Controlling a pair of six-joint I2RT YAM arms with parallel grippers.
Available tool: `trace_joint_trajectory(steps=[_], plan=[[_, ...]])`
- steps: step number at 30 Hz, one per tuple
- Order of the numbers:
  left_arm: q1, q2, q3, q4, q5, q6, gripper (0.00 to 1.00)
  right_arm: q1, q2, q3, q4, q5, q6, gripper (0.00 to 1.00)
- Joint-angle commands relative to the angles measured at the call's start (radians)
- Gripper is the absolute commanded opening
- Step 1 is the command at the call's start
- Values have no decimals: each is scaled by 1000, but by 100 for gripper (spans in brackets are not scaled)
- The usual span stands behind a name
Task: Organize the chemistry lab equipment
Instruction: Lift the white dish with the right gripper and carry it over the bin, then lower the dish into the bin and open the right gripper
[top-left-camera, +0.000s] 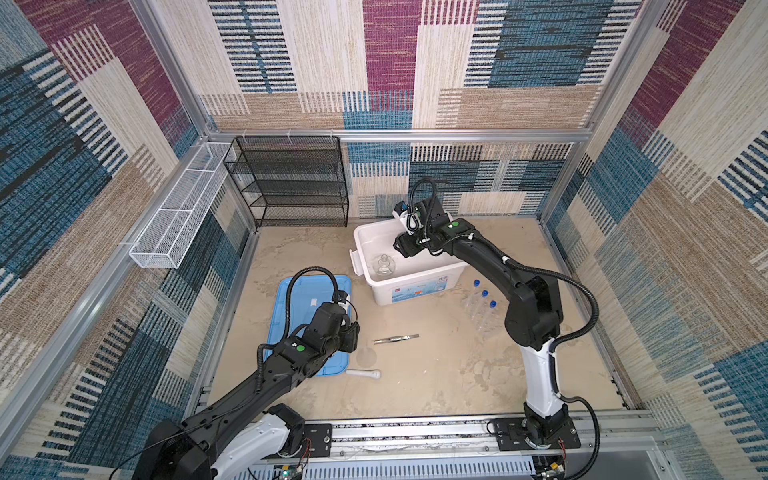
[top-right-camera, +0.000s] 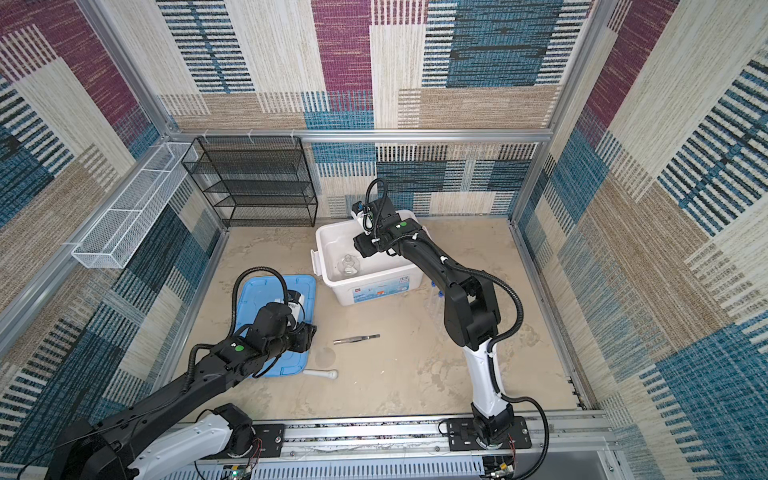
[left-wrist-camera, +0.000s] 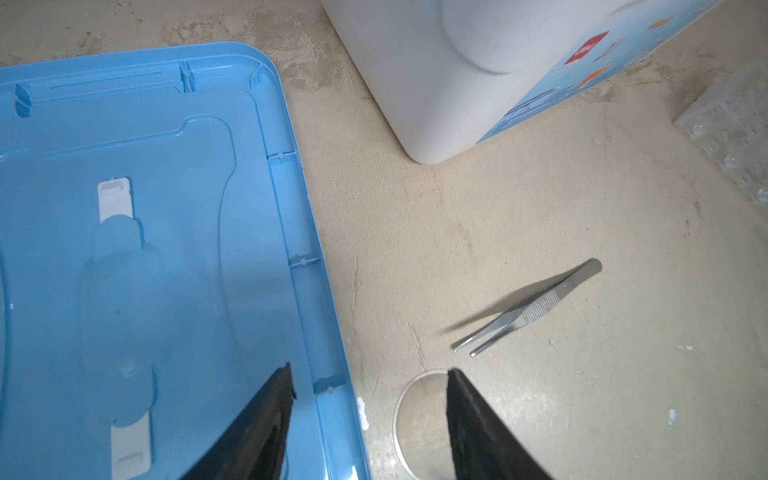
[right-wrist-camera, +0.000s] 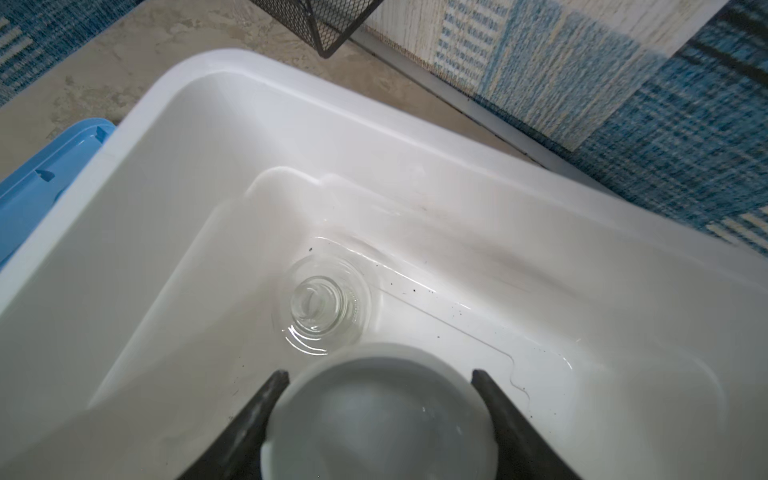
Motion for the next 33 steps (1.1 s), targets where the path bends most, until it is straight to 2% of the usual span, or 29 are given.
trace_joint_trajectory(steps=[1,11,23,33], plan=[[1,-17,-9,-3,-11,-2,62,-5,45,45,-26,-34,-19,58],[0,-26,-21,5,-13,-9,62,-25,131,70,-39,-55,-42,57],[0,-29,-29,0,-18,-14,62,-36,134,-16,41,-29,-123,56],[0,-24,-26,-4,-17,-17,62,-49,177,-1,46,-33,-118,58]])
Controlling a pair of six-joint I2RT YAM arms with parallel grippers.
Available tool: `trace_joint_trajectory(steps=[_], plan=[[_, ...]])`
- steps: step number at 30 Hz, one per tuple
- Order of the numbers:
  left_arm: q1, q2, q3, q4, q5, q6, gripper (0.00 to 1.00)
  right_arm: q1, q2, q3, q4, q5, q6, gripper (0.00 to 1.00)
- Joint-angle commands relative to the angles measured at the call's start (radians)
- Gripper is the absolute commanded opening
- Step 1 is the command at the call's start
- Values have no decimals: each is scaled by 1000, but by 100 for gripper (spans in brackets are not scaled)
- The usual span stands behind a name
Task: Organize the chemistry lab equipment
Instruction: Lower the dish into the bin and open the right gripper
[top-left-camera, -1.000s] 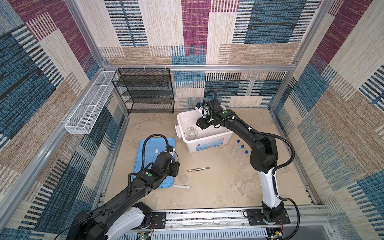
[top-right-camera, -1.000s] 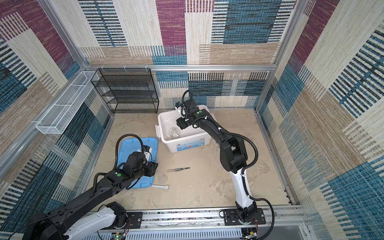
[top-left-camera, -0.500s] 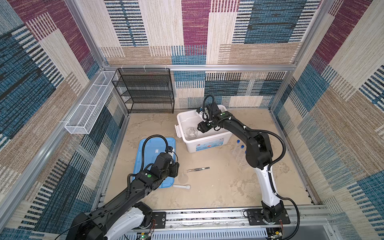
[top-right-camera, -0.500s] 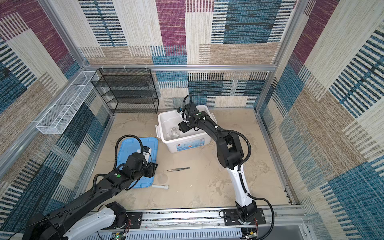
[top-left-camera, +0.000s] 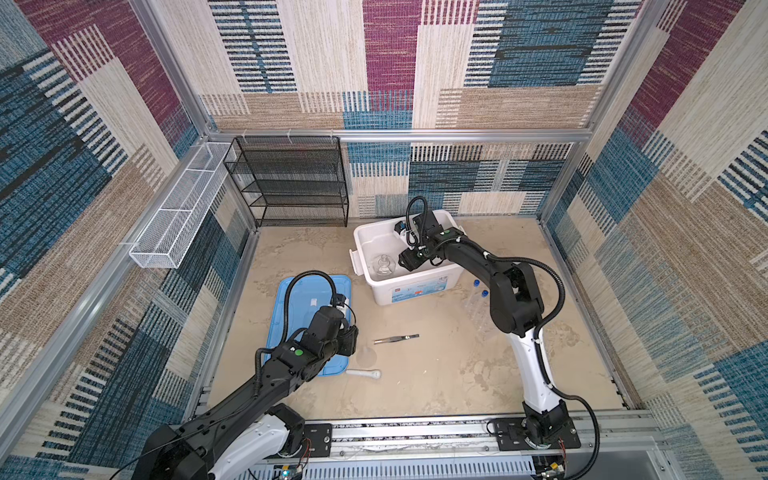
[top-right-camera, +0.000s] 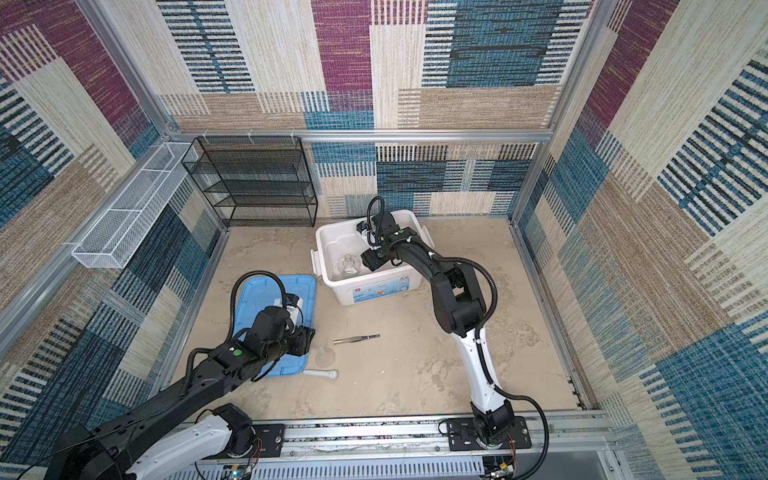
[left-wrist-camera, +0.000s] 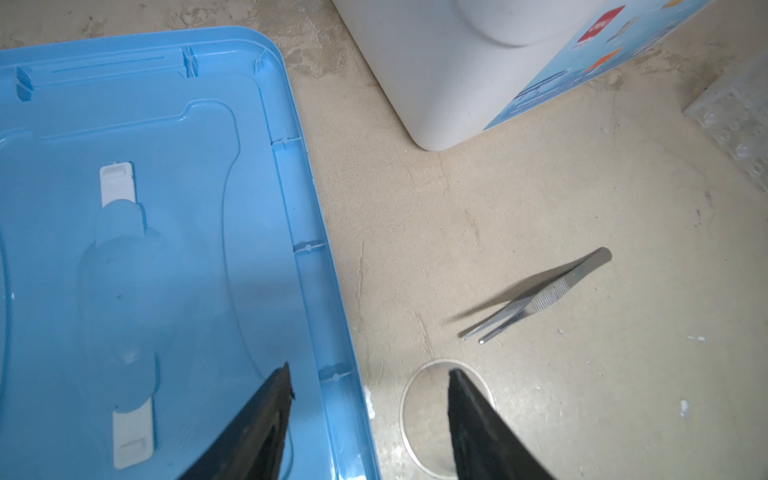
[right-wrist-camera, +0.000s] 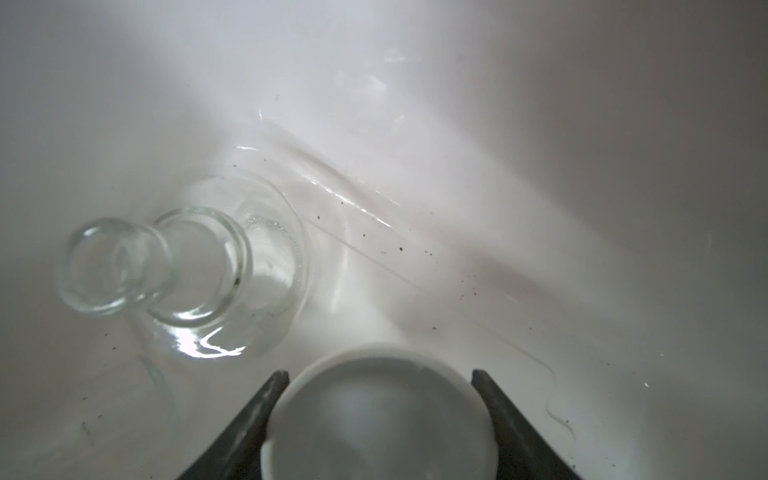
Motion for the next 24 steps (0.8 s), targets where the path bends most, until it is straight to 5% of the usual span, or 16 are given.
trace_joint_trajectory(steps=[1,24], plan=[[0,1,4,-3,-10,-18,63,0,14,18,32,-6,0,59],[-7,-43,12,-36,22,-43,63,0,32,27,47,-40,44,70]])
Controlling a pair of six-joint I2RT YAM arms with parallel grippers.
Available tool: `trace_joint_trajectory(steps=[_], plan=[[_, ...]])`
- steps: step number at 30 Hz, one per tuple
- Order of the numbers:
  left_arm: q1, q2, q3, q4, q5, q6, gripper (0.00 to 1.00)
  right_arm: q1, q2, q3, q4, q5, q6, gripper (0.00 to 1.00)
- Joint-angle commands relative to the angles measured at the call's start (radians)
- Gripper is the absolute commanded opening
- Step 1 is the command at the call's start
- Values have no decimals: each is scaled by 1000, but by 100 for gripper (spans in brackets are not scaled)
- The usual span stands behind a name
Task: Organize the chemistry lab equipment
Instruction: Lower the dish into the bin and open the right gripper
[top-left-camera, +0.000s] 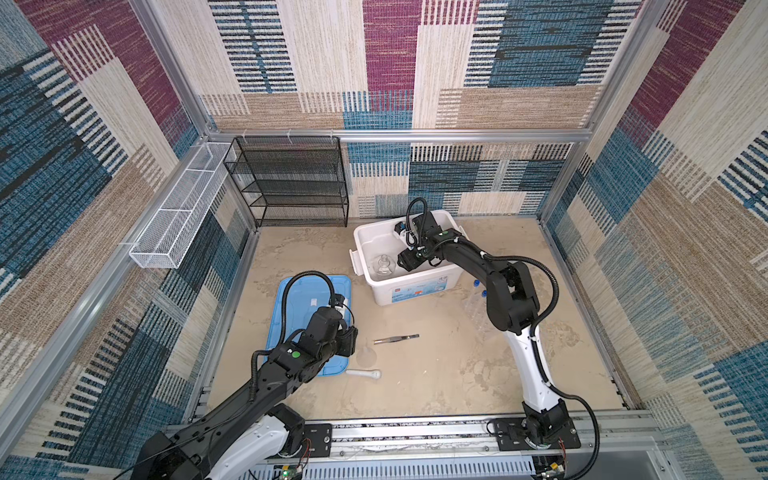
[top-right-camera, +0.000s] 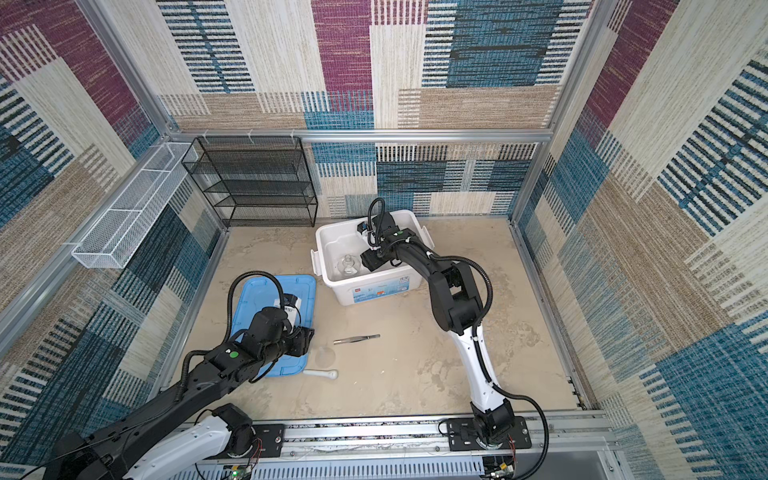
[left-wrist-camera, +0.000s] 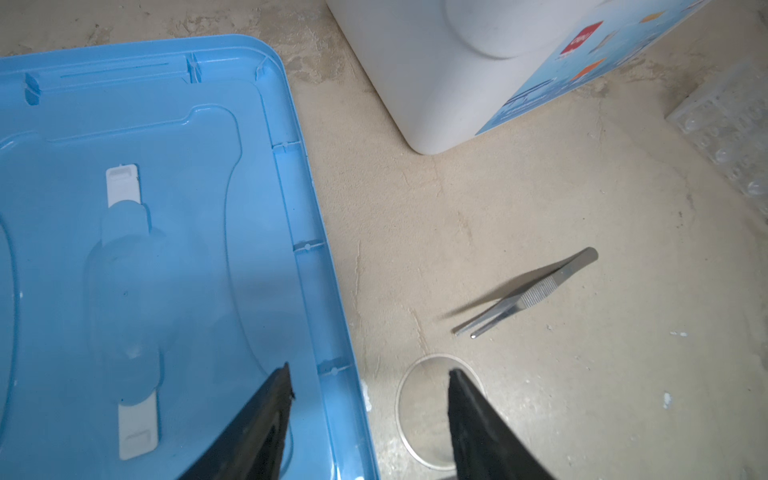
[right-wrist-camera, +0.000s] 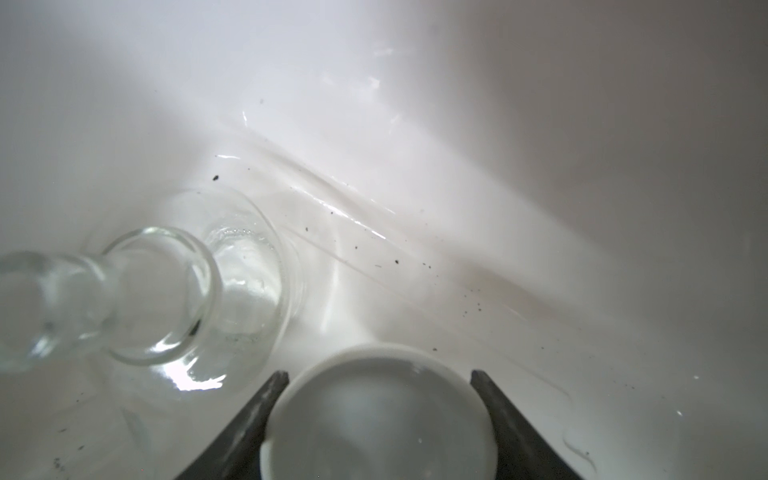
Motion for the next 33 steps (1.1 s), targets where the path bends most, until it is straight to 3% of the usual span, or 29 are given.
trace_joint_trajectory(steps=[1,10,19,33], plan=[[-6,-8,9,-8,18,-39,62,2,-11,-4,38,-22,20,71],[-33,-59,-5,-36,10,-50,62,2,-54,-37,67,-39,42,80],[-67,-92,-6,-62,16,-72,61,2,-120,-81,122,-7,83,84],[-196,-44,17,-93,-2,-100,45,0,-301,-262,290,63,159,94]])
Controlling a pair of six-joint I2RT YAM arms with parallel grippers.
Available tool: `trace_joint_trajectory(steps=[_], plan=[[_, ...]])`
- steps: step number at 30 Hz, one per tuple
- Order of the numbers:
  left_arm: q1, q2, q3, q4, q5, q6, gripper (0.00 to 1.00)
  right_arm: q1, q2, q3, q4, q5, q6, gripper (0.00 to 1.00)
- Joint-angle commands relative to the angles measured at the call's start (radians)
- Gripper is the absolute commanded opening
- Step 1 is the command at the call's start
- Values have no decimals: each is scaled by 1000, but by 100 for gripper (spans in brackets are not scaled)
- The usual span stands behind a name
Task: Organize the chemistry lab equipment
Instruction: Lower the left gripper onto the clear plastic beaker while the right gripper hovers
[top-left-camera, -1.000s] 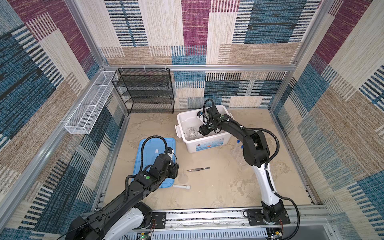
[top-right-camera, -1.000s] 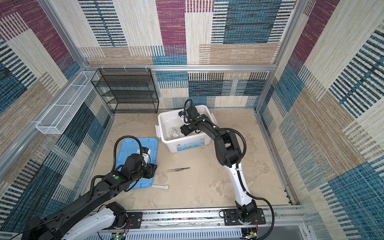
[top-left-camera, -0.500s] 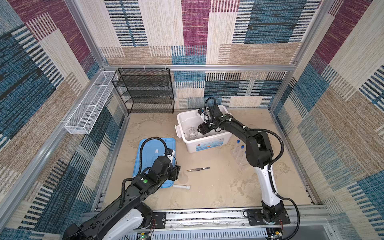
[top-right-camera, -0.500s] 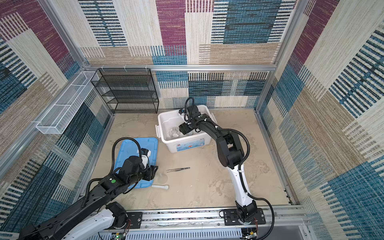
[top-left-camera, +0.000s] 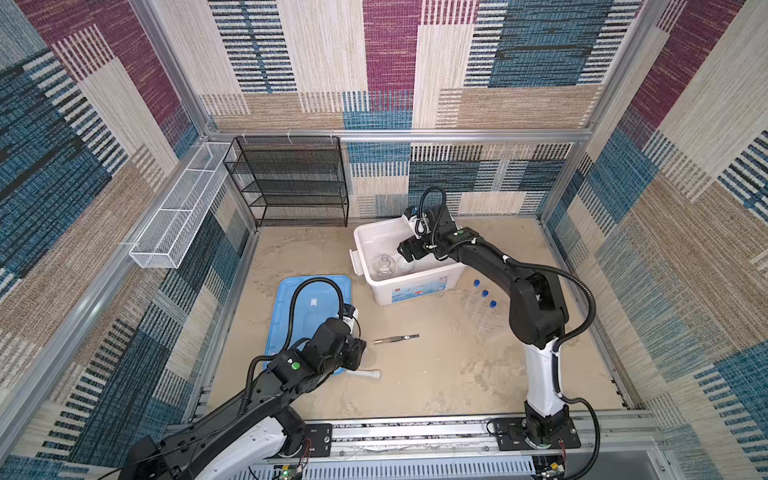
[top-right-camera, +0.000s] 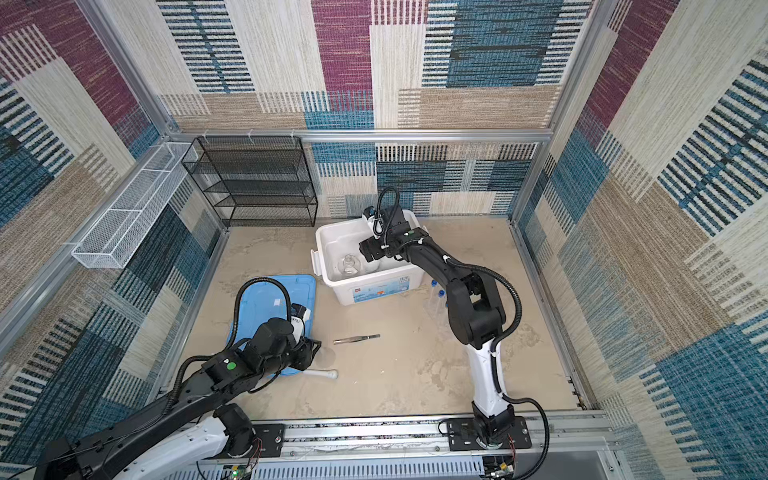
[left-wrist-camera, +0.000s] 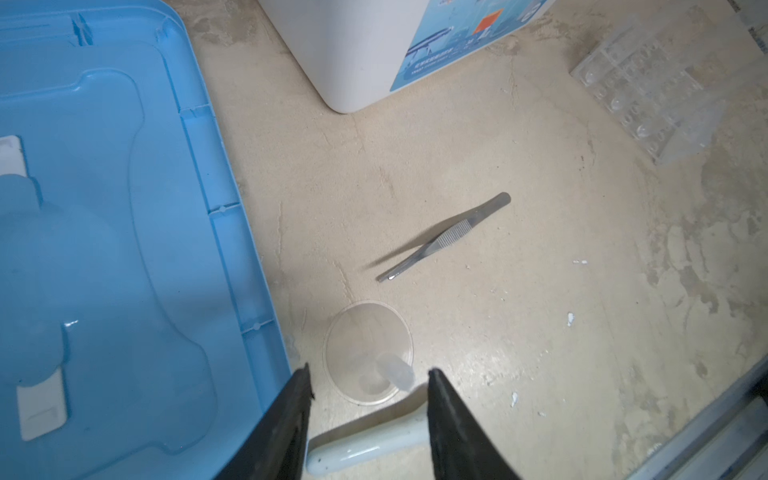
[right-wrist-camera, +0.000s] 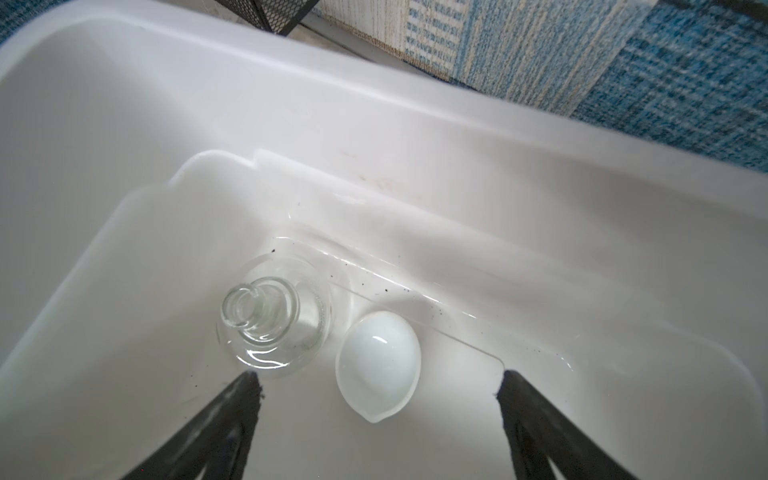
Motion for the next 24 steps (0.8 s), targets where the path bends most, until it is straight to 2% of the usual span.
trace_joint_trajectory(steps=[1,6,20,24], plan=[[-26,30,18,-11,-25,-16,44,0,-38,-30,91,34,32,95],[-70,107,44,-12,-45,-12,40,-3,-77,-76,123,60,42,99],[-115,234,97,-22,-99,-15,29,-10,-162,-165,172,81,37,100],[-123,252,106,-30,-112,-22,23,-13,-177,-207,181,81,34,100]])
